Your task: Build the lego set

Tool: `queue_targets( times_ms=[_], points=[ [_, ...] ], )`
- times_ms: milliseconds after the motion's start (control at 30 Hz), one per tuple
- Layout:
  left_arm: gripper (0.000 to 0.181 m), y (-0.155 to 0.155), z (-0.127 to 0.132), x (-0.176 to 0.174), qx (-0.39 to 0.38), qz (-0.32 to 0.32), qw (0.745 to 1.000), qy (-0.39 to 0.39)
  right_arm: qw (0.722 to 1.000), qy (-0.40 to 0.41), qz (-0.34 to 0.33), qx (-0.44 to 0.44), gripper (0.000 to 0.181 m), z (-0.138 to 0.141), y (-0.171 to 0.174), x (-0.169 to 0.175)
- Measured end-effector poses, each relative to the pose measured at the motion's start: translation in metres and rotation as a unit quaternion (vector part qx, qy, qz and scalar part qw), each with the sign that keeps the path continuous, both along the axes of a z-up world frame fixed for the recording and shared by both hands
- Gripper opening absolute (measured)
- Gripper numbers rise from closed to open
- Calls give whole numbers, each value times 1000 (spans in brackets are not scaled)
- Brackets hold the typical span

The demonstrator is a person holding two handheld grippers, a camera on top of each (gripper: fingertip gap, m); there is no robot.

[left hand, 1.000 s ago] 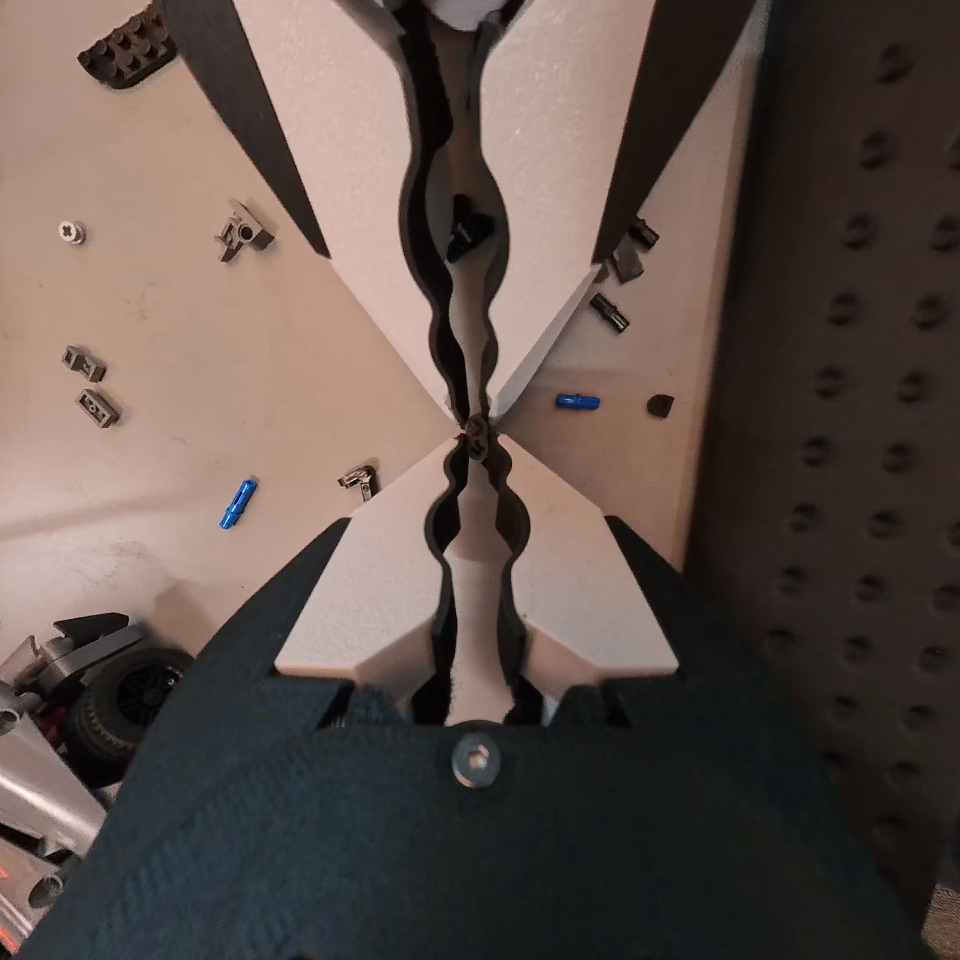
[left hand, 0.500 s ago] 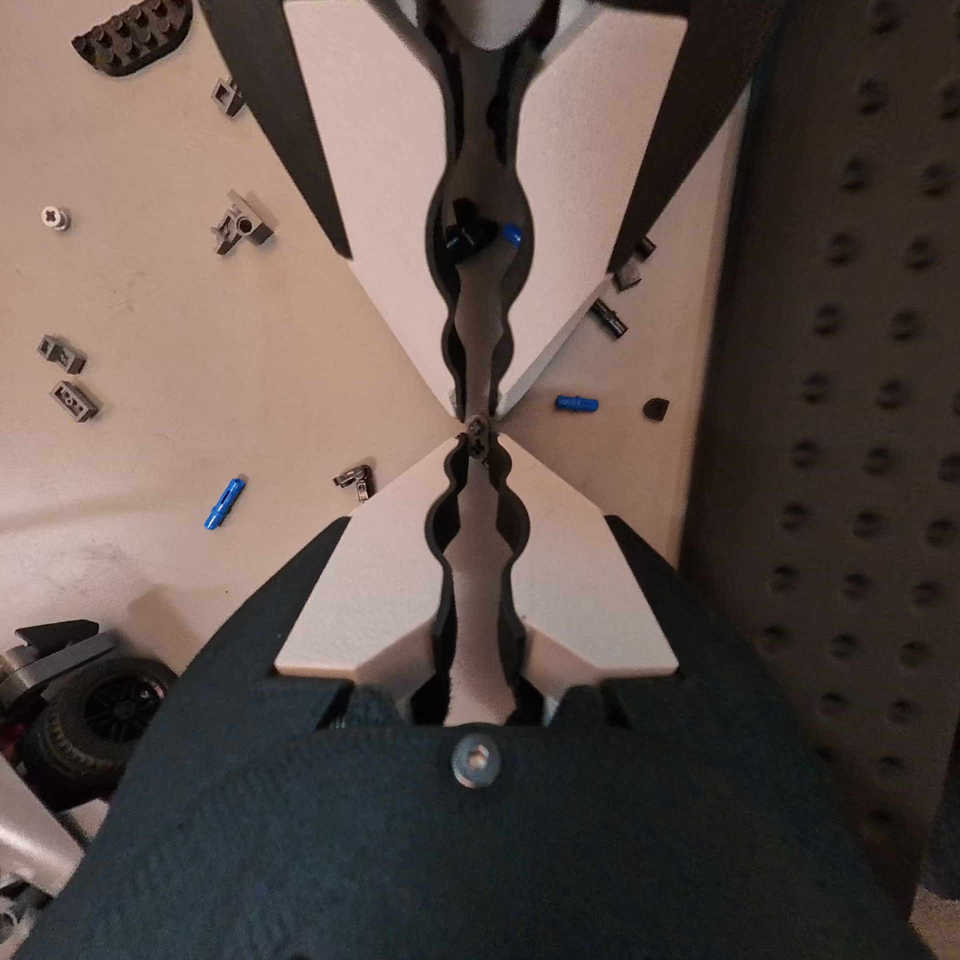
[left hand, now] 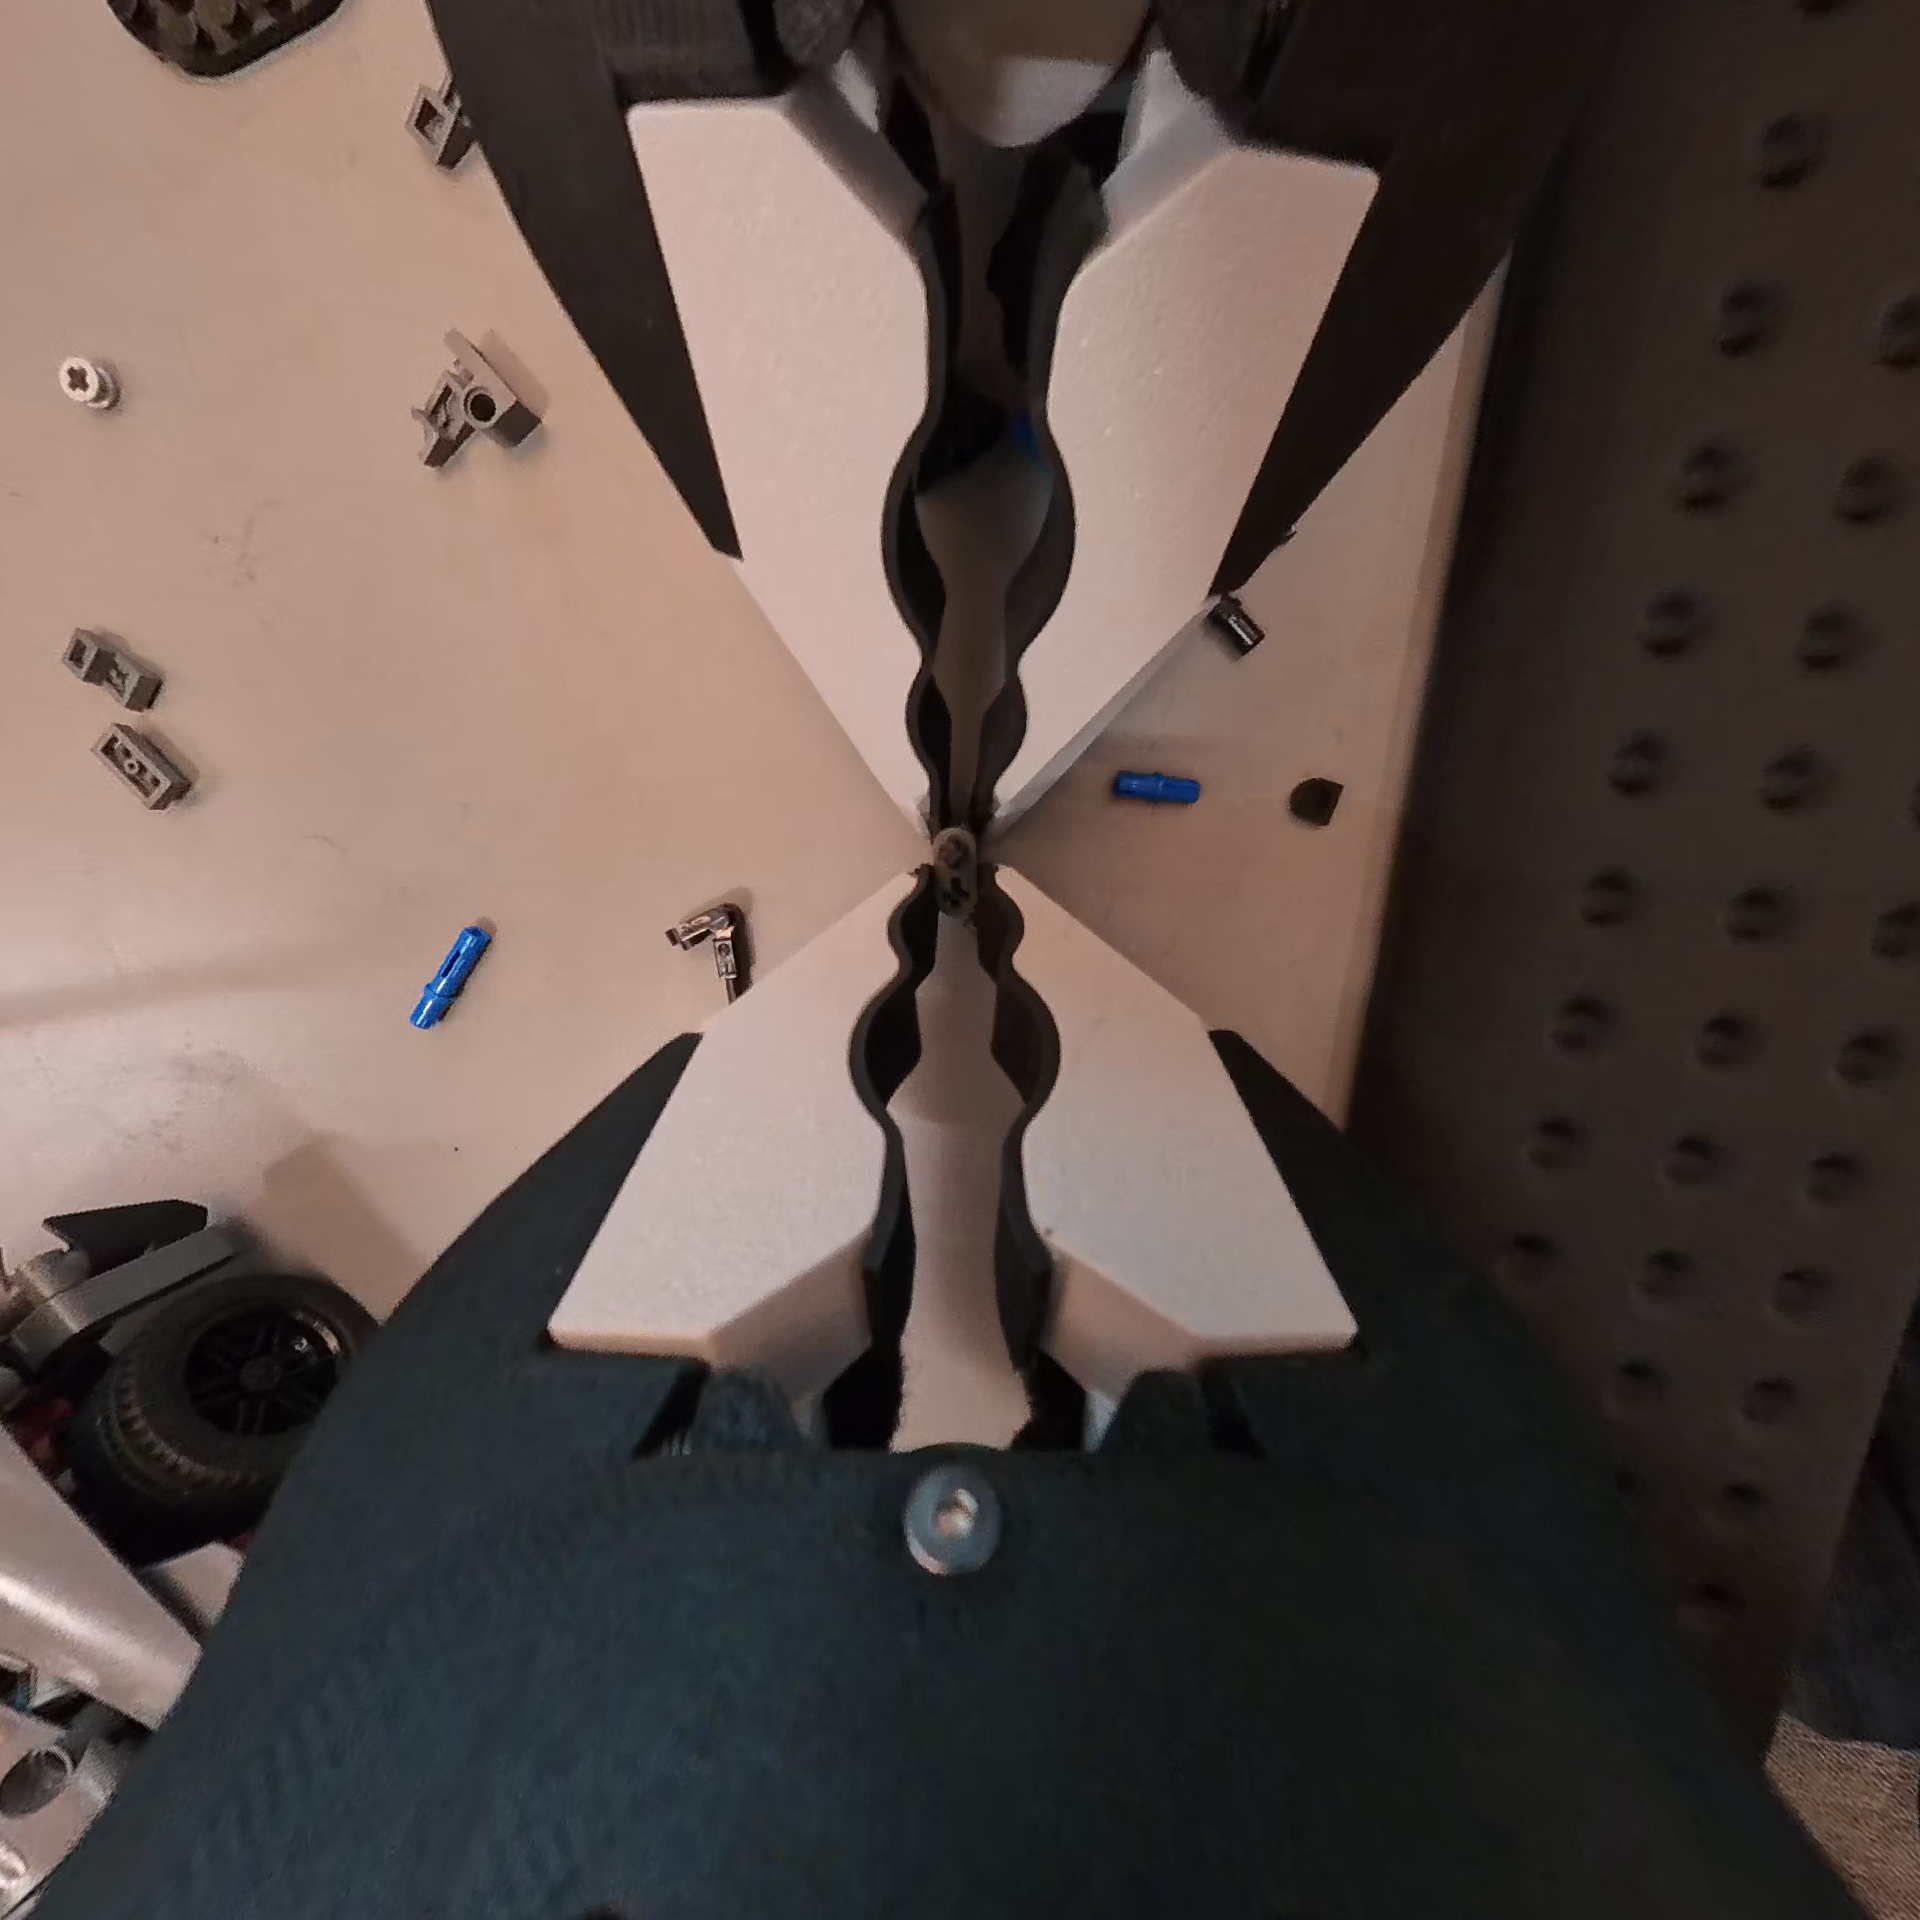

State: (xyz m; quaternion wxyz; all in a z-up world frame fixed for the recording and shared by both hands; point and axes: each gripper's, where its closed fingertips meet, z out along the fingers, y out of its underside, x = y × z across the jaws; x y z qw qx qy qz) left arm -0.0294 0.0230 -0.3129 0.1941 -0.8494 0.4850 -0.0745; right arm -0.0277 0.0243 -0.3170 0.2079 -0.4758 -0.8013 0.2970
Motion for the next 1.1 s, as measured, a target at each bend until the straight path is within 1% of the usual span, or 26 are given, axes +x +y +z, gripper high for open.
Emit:
queue_targets(
  times_ms=[167,267,300,333,400,500,667,800,967,1100],
  points=[
    [5,0,0,0,-12,7,1000,-26,1000,-3,-9,-9,0,0,3,1],
    [5,0,0,-2,-11,6,1000,-24,999,21,-7,-36,0,11,1,0],
    [5,0,0,-2,-11,4,1000,-25,999,22,-9,-32,1,12,2,-1],
    [5,0,0,-2,-11,4,1000,-27,999,24,-13,-22,6,11,3,-3],
    [5,0,0,-2,-12,3,999,-30,999,28,-6,-27,9,11,-1,-4],
    [5,0,0,0,-12,-1,999,-34,999,39,-2,-23,7,16,-1,-6],
    [5,0,0,-1,-12,-3,999,-35,999,43,4,-21,4,15,-2,-6],
    [10,0,0,-2,-20,11,999,-43,998,43,1,-43,5,15,-3,-7],
    [17,-9,-2,-2,-56,14,996,-61,997,44,-2,-57,4,16,-3,-7],
    [18,-8,-5,0,-56,16,996,-66,996,41,-8,-76,4,16,-2,-7]
  ],
)
